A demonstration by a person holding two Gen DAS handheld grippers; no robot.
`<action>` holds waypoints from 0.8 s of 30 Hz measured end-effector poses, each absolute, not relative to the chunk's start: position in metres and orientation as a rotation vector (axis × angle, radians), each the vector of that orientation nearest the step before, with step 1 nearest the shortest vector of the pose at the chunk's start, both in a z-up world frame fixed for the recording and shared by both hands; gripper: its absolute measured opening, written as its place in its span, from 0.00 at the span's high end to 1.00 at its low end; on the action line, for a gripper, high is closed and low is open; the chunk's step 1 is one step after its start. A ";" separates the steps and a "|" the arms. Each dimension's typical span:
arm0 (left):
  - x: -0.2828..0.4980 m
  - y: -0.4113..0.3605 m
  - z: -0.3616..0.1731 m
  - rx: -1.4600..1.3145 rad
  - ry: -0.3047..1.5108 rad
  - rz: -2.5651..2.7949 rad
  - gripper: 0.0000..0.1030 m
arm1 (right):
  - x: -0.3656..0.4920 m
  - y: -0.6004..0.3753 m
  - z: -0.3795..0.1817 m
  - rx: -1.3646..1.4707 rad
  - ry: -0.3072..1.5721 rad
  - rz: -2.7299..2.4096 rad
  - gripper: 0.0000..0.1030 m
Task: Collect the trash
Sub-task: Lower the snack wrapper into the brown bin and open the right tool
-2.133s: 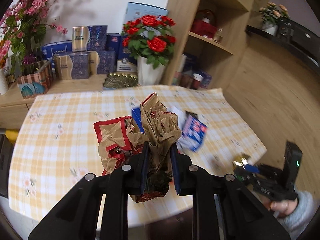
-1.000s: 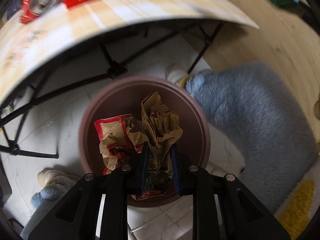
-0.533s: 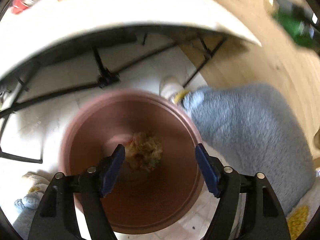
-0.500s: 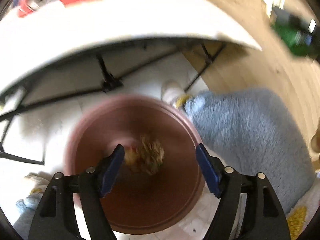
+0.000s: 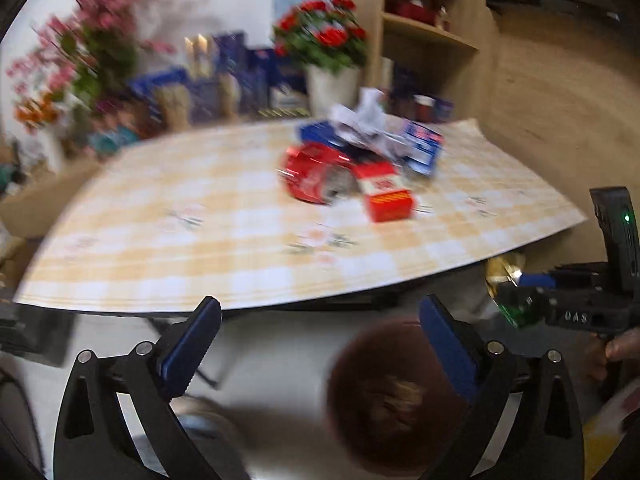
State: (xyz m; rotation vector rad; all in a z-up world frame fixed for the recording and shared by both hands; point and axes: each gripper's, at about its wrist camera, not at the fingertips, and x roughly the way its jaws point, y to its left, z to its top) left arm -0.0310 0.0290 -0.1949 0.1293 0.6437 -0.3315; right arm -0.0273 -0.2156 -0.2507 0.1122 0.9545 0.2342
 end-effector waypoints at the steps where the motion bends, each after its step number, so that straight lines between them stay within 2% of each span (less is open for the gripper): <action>1: -0.035 0.033 -0.195 0.131 0.632 -0.299 0.06 | -0.026 -0.208 -0.257 0.101 0.963 0.252 0.71; 13: -0.039 0.056 -0.208 0.098 0.629 -0.170 0.06 | -0.023 -0.161 -0.296 0.001 1.081 0.367 0.71; 24: -0.033 0.067 -0.213 0.041 0.669 -0.149 0.06 | -0.023 -0.160 -0.314 0.013 1.177 0.391 0.71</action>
